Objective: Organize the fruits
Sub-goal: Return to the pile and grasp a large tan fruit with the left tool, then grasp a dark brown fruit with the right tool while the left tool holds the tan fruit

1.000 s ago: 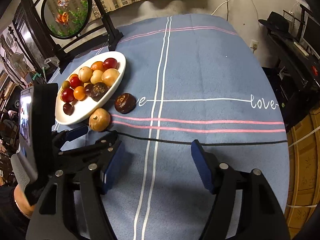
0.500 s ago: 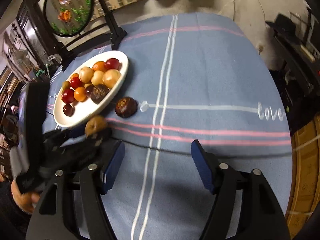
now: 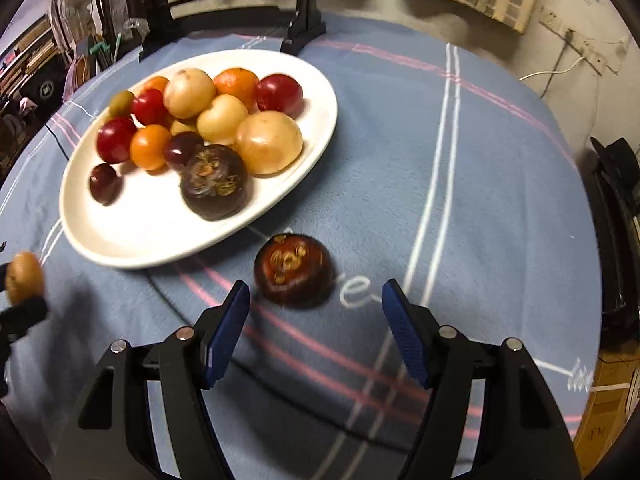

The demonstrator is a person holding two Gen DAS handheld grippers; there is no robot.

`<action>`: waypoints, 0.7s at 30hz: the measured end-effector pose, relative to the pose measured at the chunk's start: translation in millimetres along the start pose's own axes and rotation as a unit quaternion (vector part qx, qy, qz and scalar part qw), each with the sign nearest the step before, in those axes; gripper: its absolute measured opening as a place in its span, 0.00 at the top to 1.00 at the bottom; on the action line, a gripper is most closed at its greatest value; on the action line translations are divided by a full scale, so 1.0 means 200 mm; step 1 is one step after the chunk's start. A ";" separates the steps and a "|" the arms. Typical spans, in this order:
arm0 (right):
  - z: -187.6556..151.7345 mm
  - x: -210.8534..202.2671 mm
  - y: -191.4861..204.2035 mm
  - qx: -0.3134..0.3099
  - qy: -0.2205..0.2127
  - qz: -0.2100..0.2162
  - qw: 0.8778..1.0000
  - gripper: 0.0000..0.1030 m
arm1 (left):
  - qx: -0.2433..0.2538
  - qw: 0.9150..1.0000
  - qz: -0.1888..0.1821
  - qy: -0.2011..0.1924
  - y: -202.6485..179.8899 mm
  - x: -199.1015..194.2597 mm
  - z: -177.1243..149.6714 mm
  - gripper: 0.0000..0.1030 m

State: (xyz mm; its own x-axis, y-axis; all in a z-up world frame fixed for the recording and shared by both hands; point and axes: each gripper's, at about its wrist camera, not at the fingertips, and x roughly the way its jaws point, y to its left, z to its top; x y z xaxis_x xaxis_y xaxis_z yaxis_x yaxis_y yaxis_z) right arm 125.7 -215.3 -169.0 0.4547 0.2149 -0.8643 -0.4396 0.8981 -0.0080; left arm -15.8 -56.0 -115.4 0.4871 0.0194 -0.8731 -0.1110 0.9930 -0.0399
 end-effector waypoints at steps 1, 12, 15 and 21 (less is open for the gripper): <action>0.01 0.02 0.00 -0.001 0.003 0.007 1.000 0.33 | -0.005 1.000 0.001 0.000 0.01 -0.01 0.00 0.56; -0.03 -0.08 0.05 0.010 0.006 0.027 1.000 0.60 | -0.009 1.000 -0.002 0.004 0.09 0.00 0.03 0.56; -0.10 -0.16 0.08 0.029 -0.002 0.034 0.999 0.60 | -0.002 1.000 -0.004 0.002 0.11 -0.01 0.03 0.56; -0.25 -0.32 0.29 0.051 -0.014 0.069 0.996 0.60 | 0.017 1.000 -0.002 0.002 0.18 -0.02 0.01 0.56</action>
State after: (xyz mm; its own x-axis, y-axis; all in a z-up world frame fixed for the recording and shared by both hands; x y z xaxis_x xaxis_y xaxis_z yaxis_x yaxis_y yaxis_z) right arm 32.4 -195.2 -139.7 0.4182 0.3483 -0.8389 -0.4194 0.8933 0.1618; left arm -19.4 -20.9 -111.4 0.4849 0.0145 -0.8744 -0.0784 0.9966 -0.0270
